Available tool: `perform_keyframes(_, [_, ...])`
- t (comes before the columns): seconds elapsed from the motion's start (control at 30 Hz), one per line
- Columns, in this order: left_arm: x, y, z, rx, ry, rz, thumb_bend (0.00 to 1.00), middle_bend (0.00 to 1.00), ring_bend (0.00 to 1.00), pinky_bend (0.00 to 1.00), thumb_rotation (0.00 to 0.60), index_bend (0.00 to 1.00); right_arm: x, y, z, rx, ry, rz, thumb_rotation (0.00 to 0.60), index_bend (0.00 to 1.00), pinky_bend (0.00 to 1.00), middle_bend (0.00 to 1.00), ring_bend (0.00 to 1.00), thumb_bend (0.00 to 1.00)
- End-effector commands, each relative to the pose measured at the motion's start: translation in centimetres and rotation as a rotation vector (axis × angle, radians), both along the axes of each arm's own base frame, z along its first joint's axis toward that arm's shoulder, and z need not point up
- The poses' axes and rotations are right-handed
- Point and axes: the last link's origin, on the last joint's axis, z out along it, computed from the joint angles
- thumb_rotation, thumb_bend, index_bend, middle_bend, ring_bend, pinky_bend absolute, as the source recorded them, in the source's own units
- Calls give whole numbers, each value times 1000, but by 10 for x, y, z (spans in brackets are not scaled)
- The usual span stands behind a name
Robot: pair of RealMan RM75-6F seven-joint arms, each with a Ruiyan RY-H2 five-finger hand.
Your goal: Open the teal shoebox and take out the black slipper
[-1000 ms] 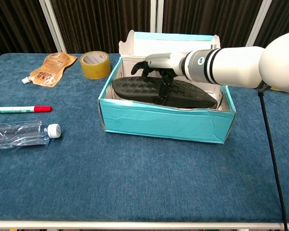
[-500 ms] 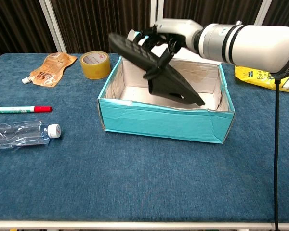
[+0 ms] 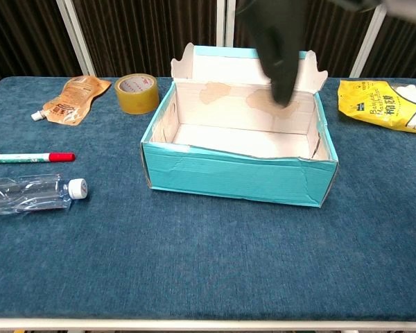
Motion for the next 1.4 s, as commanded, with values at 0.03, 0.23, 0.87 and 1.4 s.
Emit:
perform_keyframes(0.03, [1,3,0,-4,2,-7,161,171,69,69,600,163,-36,15,39,-2,-71,-109,600,336,0,395,178,107])
perform_keyframes(0.23, [3,8,-2,-13,1,-13,161,171,69,69,600,163,-77,37,46,149,-102,-283,600,333,3,374,178,107])
perform_keyframes(0.87, [3,8,-6,-29,-3,-15,161,171,69,69,600,163,-144,48,-26,387,-96,-598,600,110,42,263,111,109])
perform_keyframes(1.4, [0,7,-4,-23,-8,-13,161,171,69,69,600,163,-133,43,-18,213,36,-532,600,0,0,0,0,43])
